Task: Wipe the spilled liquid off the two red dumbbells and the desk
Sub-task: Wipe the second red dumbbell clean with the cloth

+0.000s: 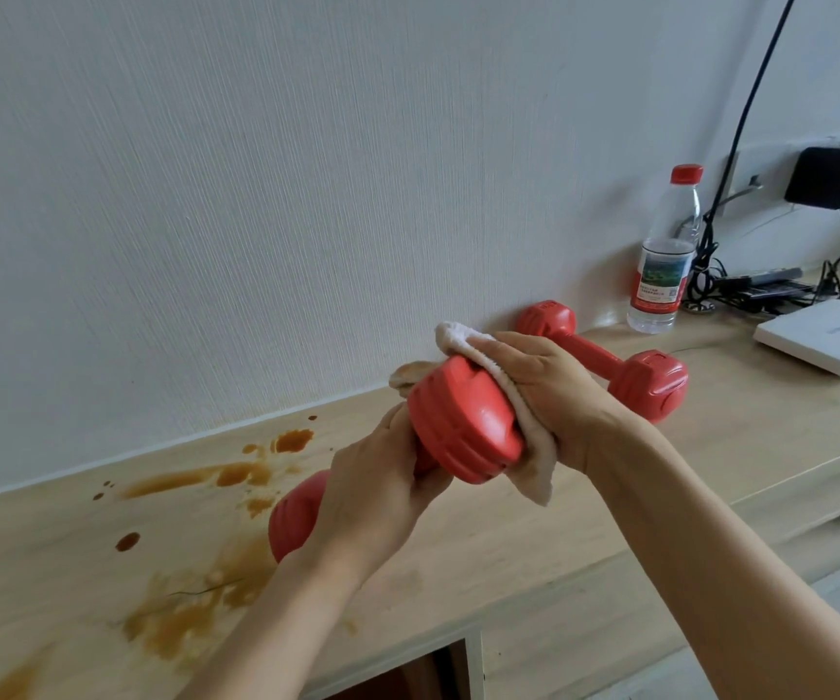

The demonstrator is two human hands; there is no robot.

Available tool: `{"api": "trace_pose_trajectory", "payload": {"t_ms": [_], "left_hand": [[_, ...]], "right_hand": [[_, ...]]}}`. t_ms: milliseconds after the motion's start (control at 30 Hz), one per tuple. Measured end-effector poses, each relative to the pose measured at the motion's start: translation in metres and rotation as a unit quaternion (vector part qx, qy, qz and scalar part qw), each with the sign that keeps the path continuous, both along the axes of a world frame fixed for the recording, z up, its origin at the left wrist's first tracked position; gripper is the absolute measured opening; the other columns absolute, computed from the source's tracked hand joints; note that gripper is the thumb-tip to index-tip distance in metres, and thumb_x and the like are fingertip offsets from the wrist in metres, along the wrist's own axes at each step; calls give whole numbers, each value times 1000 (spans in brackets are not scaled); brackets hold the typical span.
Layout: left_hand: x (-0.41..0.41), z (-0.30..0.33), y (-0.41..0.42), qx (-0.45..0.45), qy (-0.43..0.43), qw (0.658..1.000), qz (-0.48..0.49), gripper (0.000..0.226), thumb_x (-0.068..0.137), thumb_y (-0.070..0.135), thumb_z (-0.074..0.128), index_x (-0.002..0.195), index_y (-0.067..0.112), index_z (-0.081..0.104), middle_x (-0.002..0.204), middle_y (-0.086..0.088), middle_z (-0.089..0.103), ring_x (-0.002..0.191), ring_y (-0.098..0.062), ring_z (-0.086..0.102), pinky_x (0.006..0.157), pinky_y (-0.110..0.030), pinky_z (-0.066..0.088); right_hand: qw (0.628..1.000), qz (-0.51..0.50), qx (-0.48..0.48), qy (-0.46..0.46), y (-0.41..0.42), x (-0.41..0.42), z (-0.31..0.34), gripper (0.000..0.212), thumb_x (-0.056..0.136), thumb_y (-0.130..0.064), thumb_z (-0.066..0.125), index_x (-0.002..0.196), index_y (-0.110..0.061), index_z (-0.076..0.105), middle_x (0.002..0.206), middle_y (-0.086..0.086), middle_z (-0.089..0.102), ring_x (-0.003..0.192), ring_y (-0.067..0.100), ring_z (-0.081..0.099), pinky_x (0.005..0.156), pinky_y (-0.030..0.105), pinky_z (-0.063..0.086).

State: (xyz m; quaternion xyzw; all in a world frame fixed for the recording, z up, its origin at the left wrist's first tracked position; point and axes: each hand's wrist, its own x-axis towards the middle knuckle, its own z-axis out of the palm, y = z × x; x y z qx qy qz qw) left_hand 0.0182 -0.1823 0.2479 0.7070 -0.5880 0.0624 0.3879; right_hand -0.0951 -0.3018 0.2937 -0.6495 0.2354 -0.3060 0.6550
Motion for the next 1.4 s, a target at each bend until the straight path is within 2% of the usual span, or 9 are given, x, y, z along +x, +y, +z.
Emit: {"api": "trace_pose_trajectory", "payload": {"t_ms": [133, 300, 400, 567, 700, 867, 967, 1167, 1400], "left_hand": [[-6, 3, -4, -4, 47, 999, -5, 54, 79, 45, 63, 127, 22, 52, 117, 5, 64, 103, -22, 62, 81, -36, 49], [-4, 2, -16, -9, 98, 995, -4, 34, 75, 46, 62, 95, 17, 62, 83, 8, 67, 80, -11, 64, 67, -23, 46], [3, 7, -25, -53, 170, 984, 0, 20, 86, 27, 62, 80, 10, 54, 58, 10, 55, 52, 0, 55, 52, -9, 38], [9, 11, -29, -16, 337, 941, 12, 14, 88, 20, 60, 88, 7, 55, 63, -1, 56, 49, -6, 54, 51, -19, 45], [14, 12, -28, 8, 337, 941, -5, 24, 70, 21, 70, 88, 8, 58, 69, 2, 60, 57, -12, 57, 58, -31, 47], [19, 10, -17, 35, 336, 940, -48, 23, 75, 6, 69, 87, 18, 54, 72, -2, 60, 65, -10, 56, 65, -33, 49], [17, 5, -12, 49, 356, 929, -85, 27, 82, 9, 65, 104, 15, 49, 84, -7, 62, 67, -14, 63, 64, -31, 57], [10, 2, -17, 52, 312, 947, -54, 22, 86, 6, 56, 85, 22, 41, 62, -2, 56, 41, -3, 54, 43, -17, 44], [21, 2, -7, 82, 340, 934, -78, 20, 80, 11, 61, 91, 19, 48, 63, 1, 58, 52, -10, 61, 51, -25, 52]], "right_hand": [[998, 12, 58, -12, -10, -3, -1, 35, 93, -26, 56, 106, 5, 63, 91, 19, 63, 79, 30, 61, 77, 46, 51], [996, 41, 63, 42, -11, -13, -15, 31, 96, -11, 47, 73, 2, 63, 54, 12, 56, 40, 17, 48, 43, 25, 44], [998, 1, 58, 29, -9, -9, -23, 41, 96, -25, 50, 92, 15, 55, 73, 32, 59, 45, 30, 53, 47, 45, 51], [980, -110, 55, -155, -17, 6, -9, 59, 86, -41, 57, 122, 4, 44, 97, 35, 60, 69, 37, 61, 65, 50, 53], [973, -142, -144, -110, -3, 26, -13, 64, 73, -52, 60, 126, -20, 44, 131, 10, 38, 124, 15, 41, 105, 24, 37], [908, -69, -412, -4, -2, 42, -42, 75, 88, -38, 55, 148, -20, 15, 149, 2, 6, 140, 0, 9, 96, -7, 15], [882, -78, -465, 4, -11, 41, -51, 73, 90, -41, 55, 148, -23, 14, 147, -4, 6, 133, -16, 10, 98, -4, 18], [784, -164, -592, 92, 5, 70, -34, 59, 87, -48, 49, 138, -19, 40, 138, 10, 43, 113, 40, 44, 93, 49, 44], [847, -39, -529, -45, -18, 59, -56, 58, 92, -48, 46, 141, -22, 27, 140, -15, 31, 129, 17, 35, 108, 42, 31]]}}
